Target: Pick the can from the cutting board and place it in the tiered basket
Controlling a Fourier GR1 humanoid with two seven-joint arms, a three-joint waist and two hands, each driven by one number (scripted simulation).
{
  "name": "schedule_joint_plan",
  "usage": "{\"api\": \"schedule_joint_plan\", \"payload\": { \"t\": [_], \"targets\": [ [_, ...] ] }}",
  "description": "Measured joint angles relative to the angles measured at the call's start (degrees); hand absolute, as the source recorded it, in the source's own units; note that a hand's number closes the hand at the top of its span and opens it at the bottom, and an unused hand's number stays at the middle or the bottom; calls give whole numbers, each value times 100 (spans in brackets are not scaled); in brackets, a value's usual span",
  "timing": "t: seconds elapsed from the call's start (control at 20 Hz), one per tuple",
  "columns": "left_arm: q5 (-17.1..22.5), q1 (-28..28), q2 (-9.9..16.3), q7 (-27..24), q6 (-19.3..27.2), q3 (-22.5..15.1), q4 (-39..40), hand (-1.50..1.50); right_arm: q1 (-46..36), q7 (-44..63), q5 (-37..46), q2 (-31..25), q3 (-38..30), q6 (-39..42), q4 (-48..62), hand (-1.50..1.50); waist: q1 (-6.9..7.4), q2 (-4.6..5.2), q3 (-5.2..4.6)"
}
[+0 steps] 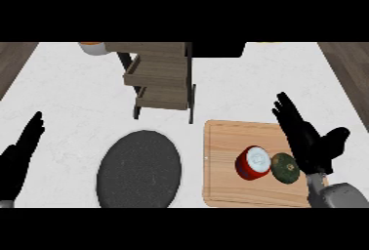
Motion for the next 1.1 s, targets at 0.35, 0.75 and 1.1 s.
{"api": "schedule_joint_plan", "payload": {
  "t": [0.35, 0.75, 1.1],
  "targets": [
    [547, -258, -371, 199, -297, -24, -238, 0, -177, -825, 910, 12, 638, 168, -952, 150, -70, 68, 2],
    [967, -661, -780, 605, -516, -114, -211, 0, 672, -964, 2502, 579, 832, -1904, -846, -150, -64, 136, 39],
    [1001, -703, -870, 681, -564, -105, -224, 0, 828, 416, 4171, -731, 1004, -1845, -1670, -150, -78, 113, 16]
  ]
}}
